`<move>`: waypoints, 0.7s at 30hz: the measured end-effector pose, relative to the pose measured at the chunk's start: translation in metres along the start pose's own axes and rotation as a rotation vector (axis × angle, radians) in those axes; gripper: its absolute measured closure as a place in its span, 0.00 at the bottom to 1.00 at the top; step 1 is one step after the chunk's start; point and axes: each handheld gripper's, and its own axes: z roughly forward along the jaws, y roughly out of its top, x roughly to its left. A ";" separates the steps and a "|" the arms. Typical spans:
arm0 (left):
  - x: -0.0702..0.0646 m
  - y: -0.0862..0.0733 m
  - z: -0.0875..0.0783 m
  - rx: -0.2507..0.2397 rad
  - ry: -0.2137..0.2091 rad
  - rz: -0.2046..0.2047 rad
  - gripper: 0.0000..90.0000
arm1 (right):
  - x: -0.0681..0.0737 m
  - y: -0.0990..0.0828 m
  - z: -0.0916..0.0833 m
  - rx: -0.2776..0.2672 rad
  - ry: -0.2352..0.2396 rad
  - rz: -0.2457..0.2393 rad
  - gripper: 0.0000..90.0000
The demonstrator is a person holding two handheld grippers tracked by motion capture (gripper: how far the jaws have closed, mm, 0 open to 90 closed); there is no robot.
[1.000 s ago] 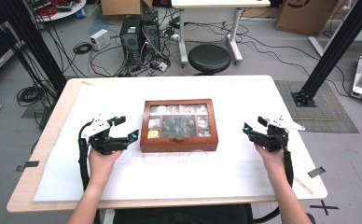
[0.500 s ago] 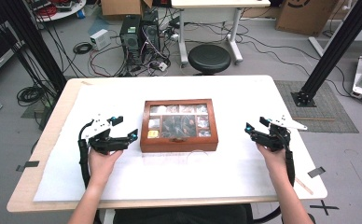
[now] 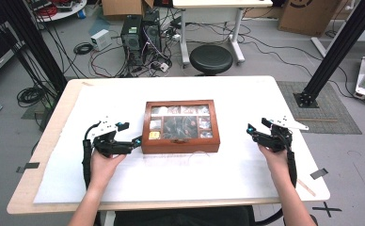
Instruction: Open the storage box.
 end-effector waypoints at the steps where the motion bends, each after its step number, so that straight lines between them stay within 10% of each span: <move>1: 0.000 0.000 0.001 0.010 -0.006 -0.002 0.22 | 0.000 0.000 0.000 0.000 -0.001 -0.001 0.37; 21: -0.003 -0.001 0.007 0.053 -0.064 -0.014 0.22 | -0.001 -0.001 0.001 0.012 -0.010 0.008 0.37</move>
